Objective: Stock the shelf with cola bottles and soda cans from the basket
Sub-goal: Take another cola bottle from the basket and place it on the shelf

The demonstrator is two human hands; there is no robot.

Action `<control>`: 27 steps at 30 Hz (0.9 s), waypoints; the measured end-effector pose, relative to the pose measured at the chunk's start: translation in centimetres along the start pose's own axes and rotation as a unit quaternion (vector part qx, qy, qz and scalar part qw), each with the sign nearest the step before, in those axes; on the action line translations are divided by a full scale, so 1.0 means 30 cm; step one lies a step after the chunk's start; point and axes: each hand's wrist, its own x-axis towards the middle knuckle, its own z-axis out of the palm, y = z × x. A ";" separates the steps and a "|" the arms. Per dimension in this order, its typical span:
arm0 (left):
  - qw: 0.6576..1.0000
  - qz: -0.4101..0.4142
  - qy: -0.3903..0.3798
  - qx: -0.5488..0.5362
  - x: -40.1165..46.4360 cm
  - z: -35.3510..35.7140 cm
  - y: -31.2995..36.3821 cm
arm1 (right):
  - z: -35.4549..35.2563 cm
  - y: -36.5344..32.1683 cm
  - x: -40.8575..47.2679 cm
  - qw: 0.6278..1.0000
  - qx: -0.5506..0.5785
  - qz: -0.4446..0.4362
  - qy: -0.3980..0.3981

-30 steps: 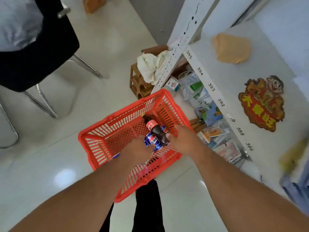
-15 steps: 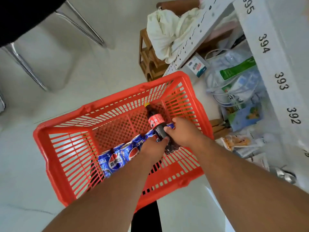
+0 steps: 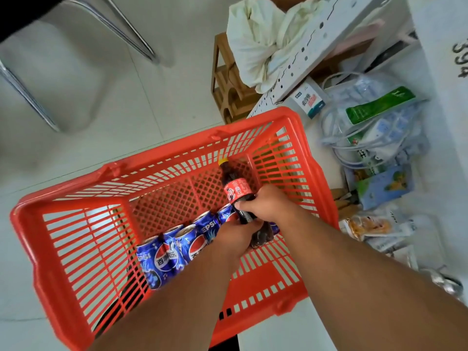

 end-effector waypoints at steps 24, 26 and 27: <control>0.857 0.288 -0.097 0.416 -1.004 -0.188 0.338 | -0.082 -0.075 -1.076 0.831 0.530 -0.149 0.074; 0.841 0.308 -0.123 0.428 -1.113 -0.191 0.359 | -0.070 -0.090 -1.213 0.810 0.547 -0.172 0.120; 0.836 0.316 -0.137 0.428 -1.165 -0.190 0.365 | -0.061 -0.092 -1.273 0.796 0.560 -0.179 0.142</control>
